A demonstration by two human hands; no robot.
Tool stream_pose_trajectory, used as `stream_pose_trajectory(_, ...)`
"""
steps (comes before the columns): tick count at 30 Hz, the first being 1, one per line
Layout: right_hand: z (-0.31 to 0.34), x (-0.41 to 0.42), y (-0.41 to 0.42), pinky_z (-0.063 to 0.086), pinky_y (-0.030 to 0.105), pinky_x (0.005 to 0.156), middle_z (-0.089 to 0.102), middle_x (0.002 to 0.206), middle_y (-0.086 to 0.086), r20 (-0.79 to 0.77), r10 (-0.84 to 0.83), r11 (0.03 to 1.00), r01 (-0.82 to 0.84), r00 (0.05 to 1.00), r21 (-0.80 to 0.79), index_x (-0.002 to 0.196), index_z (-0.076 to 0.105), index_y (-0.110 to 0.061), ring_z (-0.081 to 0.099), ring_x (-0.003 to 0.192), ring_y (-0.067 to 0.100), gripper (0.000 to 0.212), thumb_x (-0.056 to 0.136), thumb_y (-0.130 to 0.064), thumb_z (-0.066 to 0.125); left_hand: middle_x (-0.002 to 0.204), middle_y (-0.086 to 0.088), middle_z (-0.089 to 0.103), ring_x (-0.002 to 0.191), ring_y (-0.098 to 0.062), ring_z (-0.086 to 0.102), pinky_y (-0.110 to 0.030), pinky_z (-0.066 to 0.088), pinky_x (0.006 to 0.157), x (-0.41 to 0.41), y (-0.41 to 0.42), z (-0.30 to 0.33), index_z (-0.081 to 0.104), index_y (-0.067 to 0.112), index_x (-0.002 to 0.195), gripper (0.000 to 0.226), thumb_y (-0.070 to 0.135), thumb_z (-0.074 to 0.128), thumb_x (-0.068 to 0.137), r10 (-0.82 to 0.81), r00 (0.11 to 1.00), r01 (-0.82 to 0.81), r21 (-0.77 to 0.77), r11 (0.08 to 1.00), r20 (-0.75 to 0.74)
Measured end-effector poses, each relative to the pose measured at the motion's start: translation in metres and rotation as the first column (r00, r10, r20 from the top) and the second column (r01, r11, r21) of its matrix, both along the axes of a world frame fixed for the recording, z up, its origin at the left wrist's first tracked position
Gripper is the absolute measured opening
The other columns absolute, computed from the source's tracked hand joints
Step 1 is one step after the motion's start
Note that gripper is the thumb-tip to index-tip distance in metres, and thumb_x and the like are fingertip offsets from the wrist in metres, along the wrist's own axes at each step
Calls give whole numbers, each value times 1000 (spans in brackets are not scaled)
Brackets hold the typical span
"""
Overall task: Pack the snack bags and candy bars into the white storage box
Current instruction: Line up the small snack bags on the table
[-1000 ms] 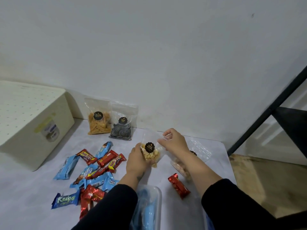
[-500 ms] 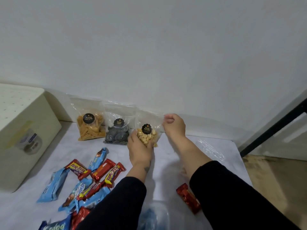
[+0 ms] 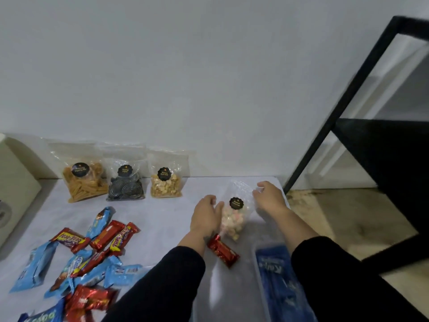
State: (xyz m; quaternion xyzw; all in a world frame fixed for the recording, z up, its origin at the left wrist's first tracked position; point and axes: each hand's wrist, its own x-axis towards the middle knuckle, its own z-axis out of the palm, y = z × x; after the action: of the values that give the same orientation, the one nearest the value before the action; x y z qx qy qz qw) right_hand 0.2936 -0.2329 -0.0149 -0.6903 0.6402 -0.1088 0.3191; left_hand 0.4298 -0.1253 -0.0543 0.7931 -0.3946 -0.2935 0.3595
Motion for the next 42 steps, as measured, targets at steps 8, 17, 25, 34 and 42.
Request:
stream_pose_trajectory(8,25,-9,19,50,27,56,63,76,12,509,-200,975,120,837,184,73,66,-12,56,56,17,22,89,-1,56,121,-7,62,98,-17,56,-29,46,90,-6,11,25,53,11,126,41,38,47,96,10,994,-19,-83,996,-109)
stream_pose_trajectory(17,38,-35,62,55,12,62,64,76,2,566,12,998,-43,825,42,103,69,-1,60,67,11,16,89,-5,62,96,-2,65,99,-23,63,-30,48,88,-5,17,55,56,19,94,7,26,55,94,47,964,-138,-338,931,-262)
stream_pose_trajectory(25,41,-46,60,58,34,73,63,72,2,529,-33,996,-16,848,88,70,62,-15,61,64,15,16,84,-7,62,87,3,65,91,-17,64,-33,48,87,-15,17,56,59,13,92,13,25,54,95,44,941,-161,-329,931,-335)
stream_pose_trajectory(34,36,-41,55,54,22,64,63,77,5,616,-58,990,-35,786,139,86,65,-10,59,71,14,7,85,-5,61,83,1,68,89,-17,66,-42,49,96,-17,11,53,60,22,80,14,25,57,93,76,926,-199,-308,930,-369)
stream_pose_trajectory(42,31,-36,48,52,19,57,64,82,5,615,-65,990,-26,786,138,93,65,-9,61,75,14,8,87,-6,61,80,0,68,86,-15,67,-42,50,95,-17,8,51,61,20,78,16,24,57,93,78,912,-213,-301,930,-404)
